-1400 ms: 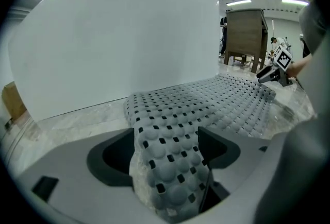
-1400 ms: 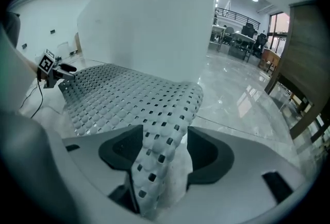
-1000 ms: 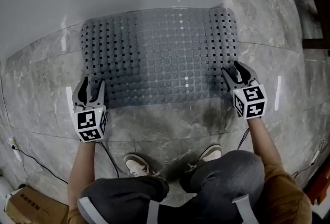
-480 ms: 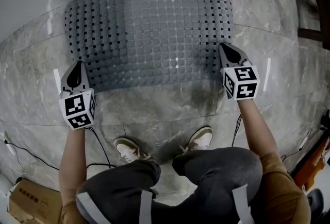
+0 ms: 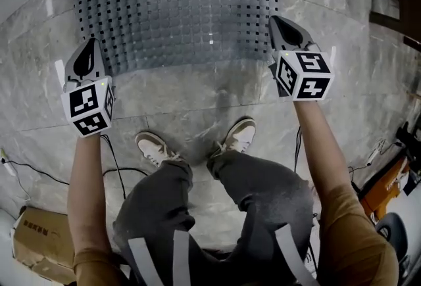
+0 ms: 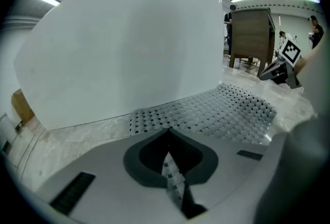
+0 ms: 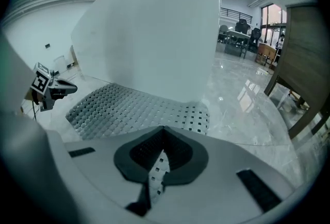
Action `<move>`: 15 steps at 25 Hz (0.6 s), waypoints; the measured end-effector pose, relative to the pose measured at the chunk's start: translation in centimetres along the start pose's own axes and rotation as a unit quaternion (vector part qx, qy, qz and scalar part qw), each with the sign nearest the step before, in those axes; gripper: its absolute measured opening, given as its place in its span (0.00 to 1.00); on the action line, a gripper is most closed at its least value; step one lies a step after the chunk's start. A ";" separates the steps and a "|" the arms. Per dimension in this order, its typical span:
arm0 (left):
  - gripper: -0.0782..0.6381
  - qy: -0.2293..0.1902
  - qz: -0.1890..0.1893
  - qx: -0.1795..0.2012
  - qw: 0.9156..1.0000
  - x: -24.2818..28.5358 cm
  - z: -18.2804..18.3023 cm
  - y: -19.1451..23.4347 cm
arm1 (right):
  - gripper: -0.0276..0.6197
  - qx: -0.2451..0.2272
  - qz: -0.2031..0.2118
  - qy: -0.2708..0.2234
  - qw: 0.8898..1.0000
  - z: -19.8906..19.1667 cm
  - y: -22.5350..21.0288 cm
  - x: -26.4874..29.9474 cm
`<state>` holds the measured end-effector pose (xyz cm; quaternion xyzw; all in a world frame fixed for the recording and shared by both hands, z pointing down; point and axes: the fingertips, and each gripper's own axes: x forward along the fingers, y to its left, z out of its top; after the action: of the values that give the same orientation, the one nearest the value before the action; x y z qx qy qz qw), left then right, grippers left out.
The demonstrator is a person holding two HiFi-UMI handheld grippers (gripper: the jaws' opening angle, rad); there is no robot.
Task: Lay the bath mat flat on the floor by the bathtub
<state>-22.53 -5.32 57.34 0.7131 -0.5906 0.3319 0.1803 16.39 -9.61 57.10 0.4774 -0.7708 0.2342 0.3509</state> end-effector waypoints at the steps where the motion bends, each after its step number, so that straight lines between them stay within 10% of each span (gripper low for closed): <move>1: 0.12 0.001 -0.002 -0.002 1.000 -0.8 0.4 -0.3 | 0.05 -0.003 0.001 0.001 1.000 0.7 0.2 -0.9; 15: 0.12 -0.004 -0.032 0.004 0.999 -12.0 12.0 -2.1 | 0.05 -0.010 0.001 0.004 1.000 9.4 0.1 -15.0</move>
<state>-18.36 -3.92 40.83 0.7336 -0.5669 0.3254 0.1857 17.80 -7.59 39.58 0.4719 -0.7722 0.2293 0.3584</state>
